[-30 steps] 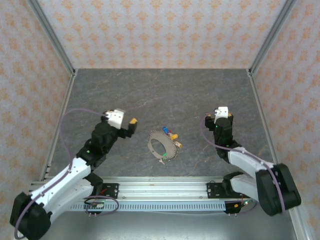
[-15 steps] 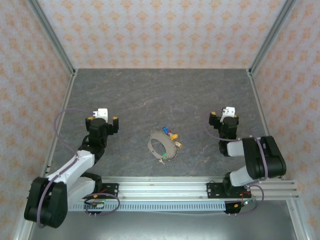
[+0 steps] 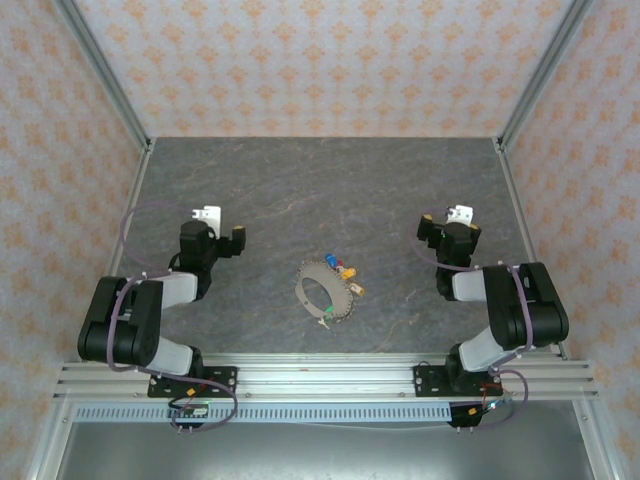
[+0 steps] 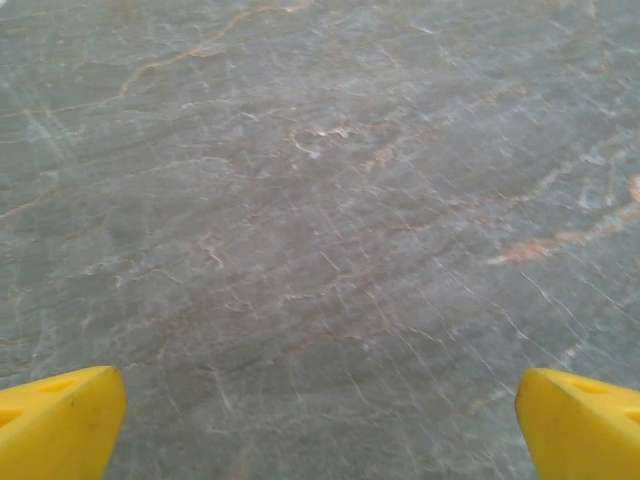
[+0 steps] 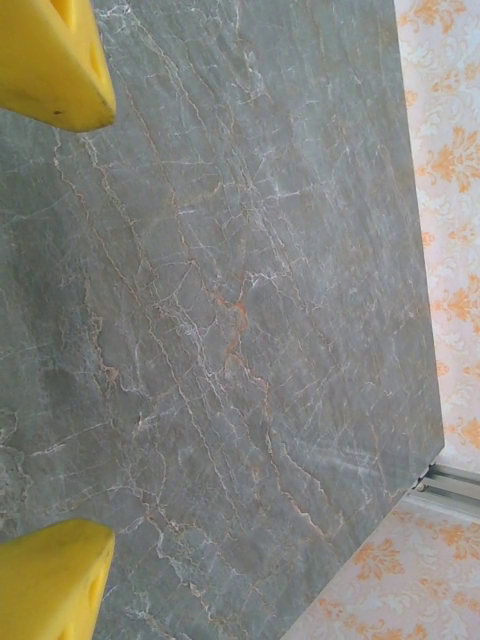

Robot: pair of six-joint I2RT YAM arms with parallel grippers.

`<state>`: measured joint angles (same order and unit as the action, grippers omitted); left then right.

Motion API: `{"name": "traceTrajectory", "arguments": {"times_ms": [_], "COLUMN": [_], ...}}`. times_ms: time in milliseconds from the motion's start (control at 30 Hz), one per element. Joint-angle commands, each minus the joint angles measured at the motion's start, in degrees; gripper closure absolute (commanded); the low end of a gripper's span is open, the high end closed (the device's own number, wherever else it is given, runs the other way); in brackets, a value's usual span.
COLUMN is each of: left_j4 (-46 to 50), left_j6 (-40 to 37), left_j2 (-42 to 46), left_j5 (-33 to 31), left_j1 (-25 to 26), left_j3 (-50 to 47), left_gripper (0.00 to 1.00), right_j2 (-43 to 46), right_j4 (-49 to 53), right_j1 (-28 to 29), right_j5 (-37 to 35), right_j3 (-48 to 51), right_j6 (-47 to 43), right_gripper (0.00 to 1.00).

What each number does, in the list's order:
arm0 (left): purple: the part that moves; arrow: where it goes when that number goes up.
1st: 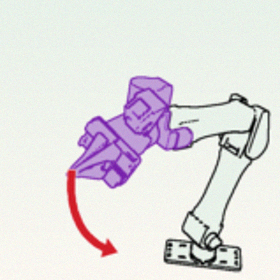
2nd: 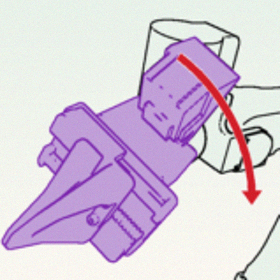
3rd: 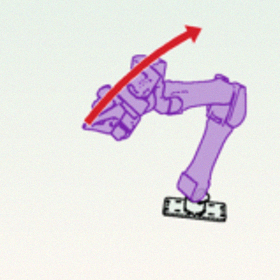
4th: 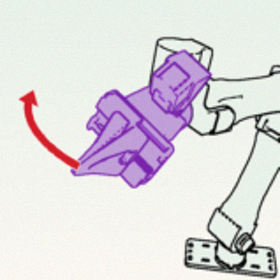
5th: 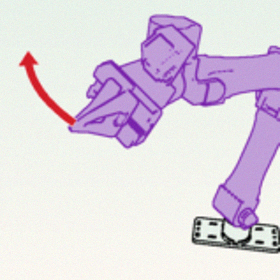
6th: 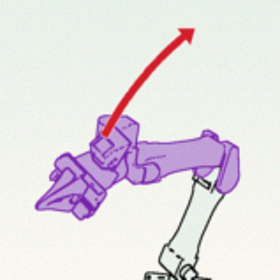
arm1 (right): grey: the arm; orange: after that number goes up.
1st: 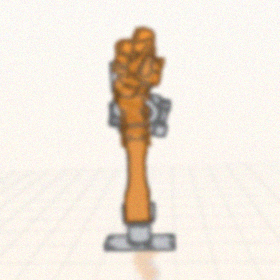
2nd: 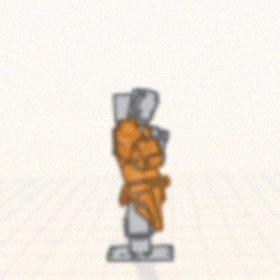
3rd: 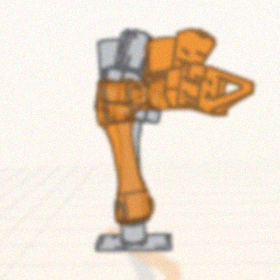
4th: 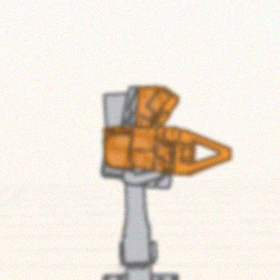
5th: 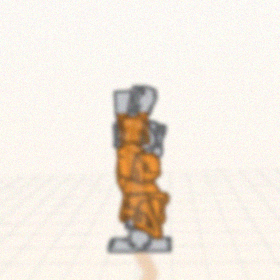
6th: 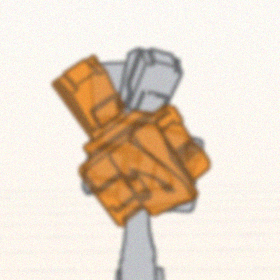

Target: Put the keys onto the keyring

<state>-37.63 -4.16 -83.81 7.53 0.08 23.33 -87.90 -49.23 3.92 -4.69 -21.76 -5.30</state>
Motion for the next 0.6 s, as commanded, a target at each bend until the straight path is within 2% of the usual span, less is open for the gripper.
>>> {"name": "traceTrajectory", "arguments": {"times_ms": [0,33,67,100,133,267,367,567], "left_j4": [-8.7,-4.7,-7.1,-3.9,-5.4,-4.6,-5.8,-5.5], "left_j6": [3.6,4.4,3.9,3.3,2.9,2.9,2.5,2.5], "left_j2": [-2.2,-1.3,-2.3,-1.7,-2.1,-1.9,-1.9,-1.9], "left_j5": [-2.3,-5.4,-7.6,-9.9,-11.4,-10.8,-6.8,-6.9], "left_j1": [-1.0,-0.8,0.3,1.6,2.3,2.3,1.3,1.3], "left_j3": [-0.7,0.6,0.3,1.3,1.1,1.1,0.7,0.7], "left_gripper": [0.0,0.0,0.0,0.0,0.0,0.0,0.0,0.0], "right_j2": [0.5,0.5,0.5,0.5,0.5,0.4,0.3,0.4], "right_j4": [0.6,0.5,0.7,0.6,0.6,0.8,1.1,1.2], "right_j1": [-0.3,-0.3,-0.3,-0.3,-0.3,-0.3,-0.3,-0.5], "right_j5": [0.2,0.3,0.3,0.3,0.3,0.4,0.5,0.6], "right_j3": [-0.2,-0.2,-0.3,-0.2,-0.2,-0.4,-0.6,-0.6], "right_j6": [0.7,0.7,0.7,0.7,0.8,0.7,0.8,0.9], "right_gripper": [0.01,0.01,0.01,0.01,0.01,0.01,0.01,0.01]}}
